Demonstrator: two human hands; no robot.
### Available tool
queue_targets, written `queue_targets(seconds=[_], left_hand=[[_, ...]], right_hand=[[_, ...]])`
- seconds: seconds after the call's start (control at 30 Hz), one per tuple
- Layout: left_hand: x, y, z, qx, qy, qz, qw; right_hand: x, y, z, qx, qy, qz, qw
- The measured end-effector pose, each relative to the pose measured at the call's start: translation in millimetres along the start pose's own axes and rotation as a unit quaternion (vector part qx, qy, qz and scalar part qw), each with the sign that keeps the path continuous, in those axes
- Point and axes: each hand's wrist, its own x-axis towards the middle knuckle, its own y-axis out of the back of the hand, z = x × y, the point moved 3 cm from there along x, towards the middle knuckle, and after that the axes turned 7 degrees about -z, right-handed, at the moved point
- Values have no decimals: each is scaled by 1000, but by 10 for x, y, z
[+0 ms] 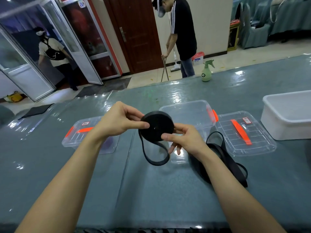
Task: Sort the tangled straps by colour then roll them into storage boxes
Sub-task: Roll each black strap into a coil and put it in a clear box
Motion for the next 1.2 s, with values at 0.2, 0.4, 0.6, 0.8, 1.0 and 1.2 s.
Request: queue_targets(seconds=[0.2,0.4,0.6,0.8,1.0,1.2], left_hand=[[73,-237,277,393,13,-126,911],[80,-333,345,465,-1,-157,871],[84,-361,308,448,-15,-144,882],[-58,-63,21,143,23,-102,984],[-176,-61,-181,-101,-5,-13,995],[-126,-356,-208,-188,-9,33,982]], right_hand=[[41,-164,-20,-230,3,-9,973],[-7,-290,57,-310,14,-23,950],[-7,-245,97,-324,-1,-40,945],[-55,-40,-61,-103,7,-1,995],[-101,-18,-237,71,67,47,994],[-68,-142,-108,180,61,80,978]])
